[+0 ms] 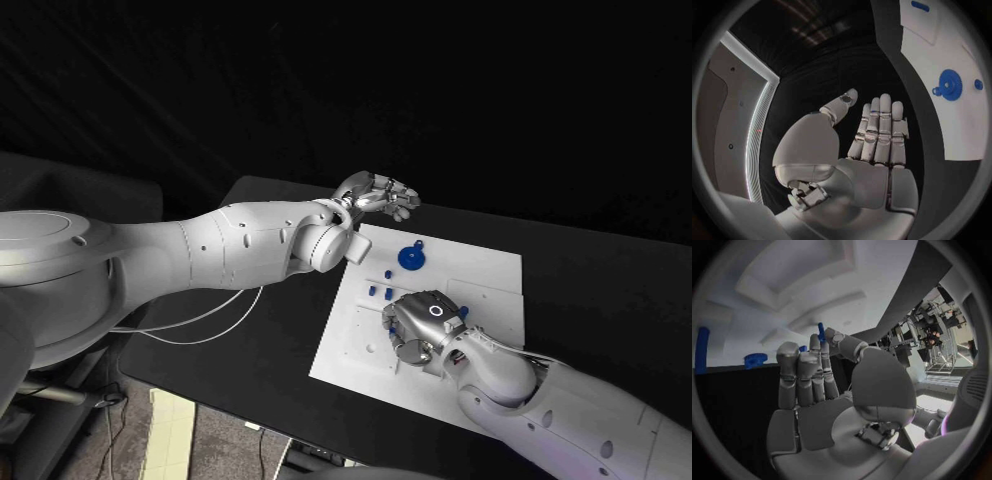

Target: Assemble the parts on the task board

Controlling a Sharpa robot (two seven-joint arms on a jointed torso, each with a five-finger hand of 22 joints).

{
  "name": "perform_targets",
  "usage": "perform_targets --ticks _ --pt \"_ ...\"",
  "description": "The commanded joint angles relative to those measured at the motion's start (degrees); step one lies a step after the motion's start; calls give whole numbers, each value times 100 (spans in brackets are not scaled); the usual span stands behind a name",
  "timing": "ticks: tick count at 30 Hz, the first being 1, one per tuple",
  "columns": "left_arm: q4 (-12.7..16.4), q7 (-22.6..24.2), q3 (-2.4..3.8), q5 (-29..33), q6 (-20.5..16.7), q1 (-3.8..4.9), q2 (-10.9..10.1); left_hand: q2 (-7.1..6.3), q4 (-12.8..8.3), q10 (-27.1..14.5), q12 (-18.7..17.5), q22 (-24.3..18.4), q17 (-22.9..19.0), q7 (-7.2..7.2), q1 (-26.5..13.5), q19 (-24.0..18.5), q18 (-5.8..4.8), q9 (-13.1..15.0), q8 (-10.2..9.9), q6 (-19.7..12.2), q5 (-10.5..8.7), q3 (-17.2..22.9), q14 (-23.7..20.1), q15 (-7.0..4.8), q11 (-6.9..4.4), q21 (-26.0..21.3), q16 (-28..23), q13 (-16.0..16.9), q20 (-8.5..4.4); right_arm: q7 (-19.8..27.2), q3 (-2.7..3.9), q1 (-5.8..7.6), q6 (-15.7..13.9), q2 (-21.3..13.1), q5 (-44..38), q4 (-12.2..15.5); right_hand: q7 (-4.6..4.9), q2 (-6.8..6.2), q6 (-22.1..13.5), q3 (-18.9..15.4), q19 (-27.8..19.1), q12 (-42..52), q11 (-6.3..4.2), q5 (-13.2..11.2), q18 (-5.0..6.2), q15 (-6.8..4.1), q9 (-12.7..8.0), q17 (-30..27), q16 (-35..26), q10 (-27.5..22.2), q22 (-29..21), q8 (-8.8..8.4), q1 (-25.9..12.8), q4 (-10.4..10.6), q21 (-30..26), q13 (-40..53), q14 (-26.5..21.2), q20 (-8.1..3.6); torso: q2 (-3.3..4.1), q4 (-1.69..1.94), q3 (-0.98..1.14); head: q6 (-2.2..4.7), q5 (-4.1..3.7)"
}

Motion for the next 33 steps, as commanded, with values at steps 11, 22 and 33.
perform_targets --ticks 11,22,33 --pt "27 53 5 -30 34 9 1 19 2 -44 4 11 12 -7 17 -13 78 -7 25 -38 -10 -17 23 23 -6 -34 -36 -10 42 -35 -8 -10 228 -4 -89 -19 8 -8 22 17 2 9 52 36 489 -38 10 -7 -15 176 -8 33 52 5 7 49 -8 -33 -3 -5 -1 -15 27" --pt "31 43 5 -31 33 12 4 18 0 -48 3 13 18 -6 23 -14 78 -8 26 -41 -10 -15 22 25 -5 -39 -46 -11 43 -27 -37 -10 396 54 -76 -68 9 -7 20 17 1 5 53 36 489 -37 11 -8 -15 175 -9 31 47 5 6 51 -7 -33 -1 -6 0 -19 31" --pt "35 41 5 -31 30 15 -2 16 0 -54 2 15 24 -4 24 -15 78 -9 25 -45 -12 -16 22 26 -2 -44 -56 -13 45 64 -53 -8 414 93 136 -139 39 -29 -52 43 -31 -78 92 36 489 -1 2 -28 -49 82 -24 -15 -10 29 -25 43 -26 -11 -4 -9 -1 -13 19"
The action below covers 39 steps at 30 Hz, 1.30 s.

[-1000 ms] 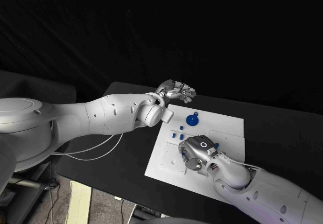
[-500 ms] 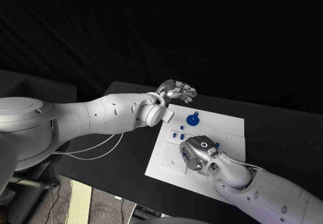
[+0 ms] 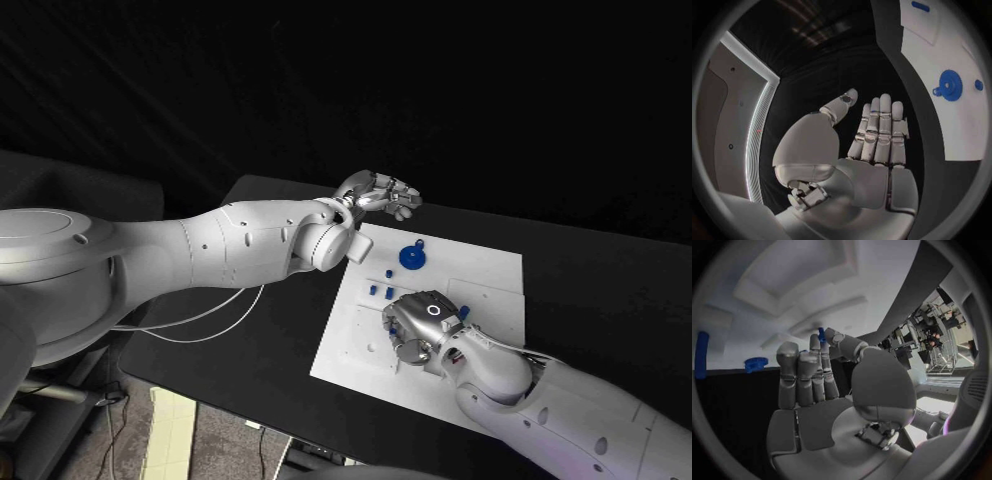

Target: Assemble the parts on the task board

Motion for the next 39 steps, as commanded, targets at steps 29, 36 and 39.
perform_targets --ticks 29,36,39 --pt "-52 39 4 83 98 12 -34 22 6 -80 -1 18 50 12 26 2 94 -22 12 -95 -12 -16 36 27 8 -40 -73 -19 47 259 157 632 -278 -1111 903 1154 312 -527 -959 -959 -55 -339 595 144 491 502 -283 -143 -53 -1267 -151 -477 -467 -213 -201 -650 -45 169 -12 -27 17 140 -196" --pt "-128 88 3 83 104 10 11 25 6 -81 0 19 54 13 26 3 93 -23 12 -96 -12 -16 36 28 9 -43 -79 -20 47 437 403 873 185 -1691 1205 1256 353 -507 -808 -857 40 -186 472 482 491 383 -271 -143 8 -913 -145 -385 -396 -43 -154 -645 13 154 -12 -36 18 246 -390" --pt "-121 99 3 83 104 10 9 25 7 -81 0 20 56 14 24 3 93 -23 13 -97 -12 -18 36 28 9 -44 -81 -20 48 471 403 901 384 -1817 1254 1095 342 -493 -828 -996 47 -210 481 640 491 391 -284 -135 36 -929 -130 -392 -462 -75 -131 -675 17 152 -17 -40 20 292 -502"
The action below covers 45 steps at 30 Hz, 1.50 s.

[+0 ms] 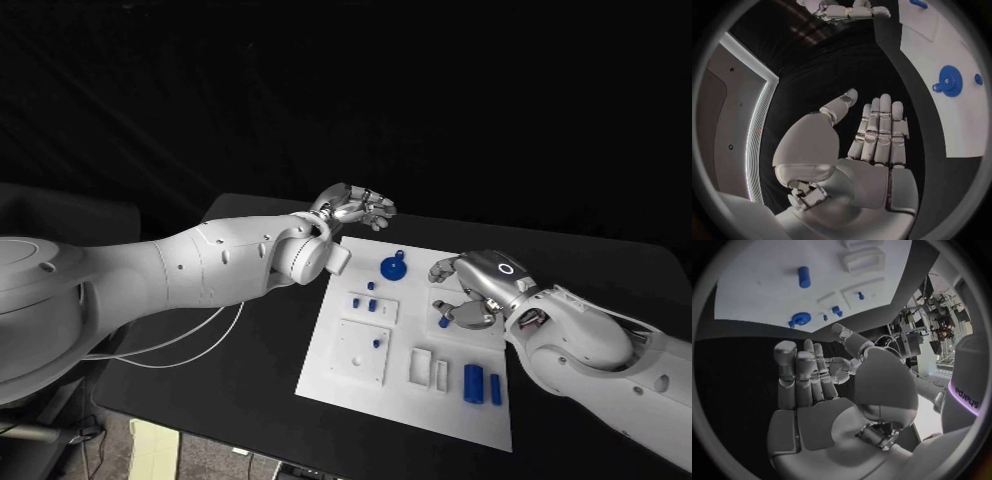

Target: Assemble the parts on the task board

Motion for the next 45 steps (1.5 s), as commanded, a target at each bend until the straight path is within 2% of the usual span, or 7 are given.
perform_targets --ticks 1,9,13,23,33,39,45 --pt "13 94 4 44 77 7 3 24 7 -40 1 10 8 -9 23 23 49 -7 13 -36 -13 -18 16 8 9 -22 -38 -8 28 176 -3 11 576 -100 260 -172 -10 19 -3 -133 33 -7 15 143 620 -22 -11 14 33 1 18 17 -55 -38 44 -36 6 2 -3 -10 5 62 -149" --pt "10 95 4 44 86 5 13 24 6 -39 2 11 11 -8 23 24 49 -7 15 -35 -12 -19 16 9 8 -25 -42 -8 28 158 -6 11 849 -66 260 -500 -46 14 -129 -428 3 -131 57 76 620 20 -46 14 51 -179 13 -32 -145 -127 28 -142 -23 -1 13 14 8 130 -363" --pt "-8 94 3 44 90 4 23 25 6 -39 3 11 13 -8 23 24 49 -7 15 -35 -12 -19 16 9 8 -26 -43 -8 28 171 -23 8 907 12 237 -648 -50 24 -152 -457 -2 -134 58 -11 620 21 -53 9 52 -177 6 -37 -132 -129 18 -164 -25 1 15 16 9 140 -403" --pt "-25 87 3 44 99 4 13 30 6 -39 3 13 19 -8 23 25 49 -7 17 -36 -12 -20 17 9 8 -29 -49 -9 29 247 -141 -73 1058 177 241 -761 -53 61 -137 -443 -8 -116 52 -46 620 15 -51 1 50 -134 -2 -21 -96 -107 6 -178 -30 4 18 29 -6 112 -403" --pt "-23 83 2 44 100 4 2 30 5 -40 3 13 19 -8 23 25 49 -7 17 -36 -12 -20 17 9 8 -29 -50 -9 29 252 -196 -115 1144 263 170 -775 -54 73 -129 -432 -9 -109 48 -51 620 12 -50 0 49 -121 -3 -16 -78 -109 4 -177 -30 3 16 26 -15 96 -399" --pt "-21 78 2 44 105 4 5 31 5 -40 3 13 20 -8 24 25 49 -7 17 -36 -12 -20 17 9 8 -30 -51 -9 29 243 -210 -145 1144 353 48 -835 -69 260 37 -72 -11 8 3 -469 619 -35 -21 -10 46 108 -17 76 217 -64 -14 -144 -27 5 17 29 -14 89 -398" --pt "-18 73 2 44 116 4 3 34 6 -41 3 14 23 -7 24 25 49 -8 17 -37 -12 -20 16 10 8 -32 -55 -10 29 214 -214 -203 1078 408 -71 -891 -98 313 217 414 13 107 -79 -515 620 -110 14 -11 61 339 0 178 289 153 17 -110 -18 26 18 28 -12 80 -395"
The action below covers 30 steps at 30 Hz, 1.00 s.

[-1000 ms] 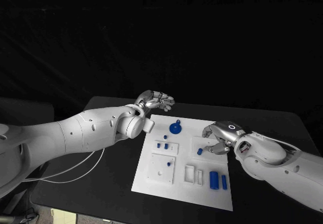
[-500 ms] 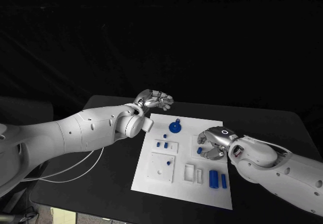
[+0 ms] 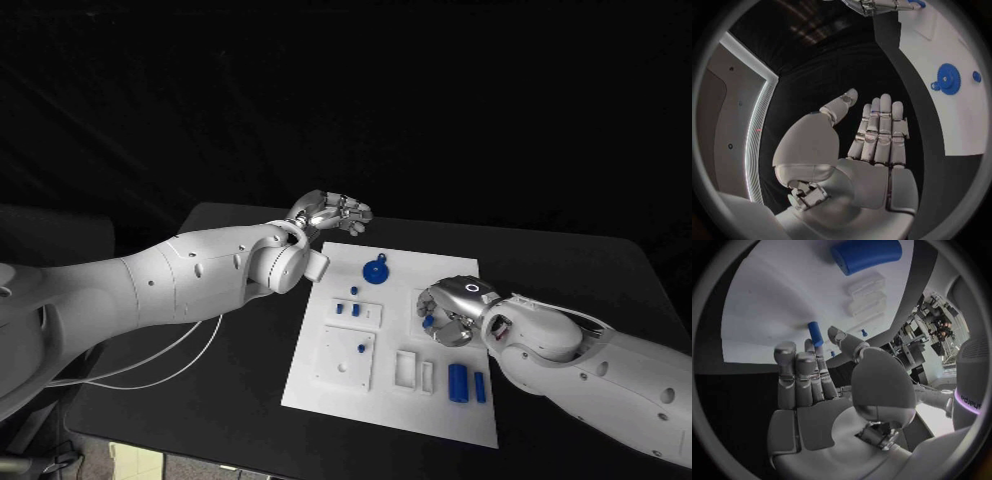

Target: Assemble the parts on the task board

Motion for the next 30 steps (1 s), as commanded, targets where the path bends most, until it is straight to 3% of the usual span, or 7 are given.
perform_targets --ticks 1,11,18,22,24,30 --pt "13 65 4 25 82 6 5 34 6 -41 3 6 9 -7 23 25 80 -9 17 -37 -12 -20 16 10 9 -32 -33 -6 29 19 -4 -22 43 18 -212 -17 -3 35 78 98 2 39 -4 -32 615 -51 15 0 27 81 12 49 51 37 1 15 7 13 1 0 3 -6 1" --pt "14 62 4 25 88 6 -4 37 7 -44 3 8 14 -6 21 25 80 -10 18 -40 -13 -21 16 11 10 -36 -40 -7 30 -101 -7 -50 -42 40 -401 -29 -95 253 314 440 -1 136 -96 -32 615 -140 69 9 44 321 51 182 113 42 49 75 8 -3 0 -4 5 -29 10" --pt "13 55 4 25 95 6 -5 39 7 -47 2 9 18 -6 20 24 79 -11 17 -43 -13 -22 14 12 11 -39 -46 -9 31 -138 -8 -52 -129 31 -443 -30 -106 275 337 536 -5 136 -107 -32 615 -151 72 13 48 345 63 192 131 -3 63 83 8 -10 -2 -4 5 -45 34" --pt "10 46 4 26 100 6 -8 39 8 -52 1 10 23 -4 16 23 79 -12 16 -48 -14 -25 11 14 13 -44 -54 -10 33 -174 -8 -52 -138 25 -459 -33 -103 242 332 560 -8 130 -105 -33 615 -149 69 14 47 344 68 189 124 -23 68 84 6 -10 -2 -4 4 -48 41" --pt "14 50 4 27 102 6 -8 39 8 -55 0 10 25 -3 15 21 78 -13 16 -51 -14 -26 9 15 15 -47 -58 -11 33 -188 -9 -52 -127 19 -488 -38 -94 134 312 556 -7 114 -98 -33 615 -143 63 13 46 327 73 177 88 -41 76 81 4 -9 -2 -8 2 -50 42" --pt "14 48 4 28 104 6 -9 40 10 -59 -1 11 30 -2 11 20 77 -14 15 -55 -14 -27 6 17 16 -51 -66 -13 35 -212 -11 -52 -174 11 -492 -47 -73 -23 264 537 1 75 -80 -33 615 -125 50 12 43 279 73 150 44 -58 81 71 6 -13 -3 -6 3 -54 50"
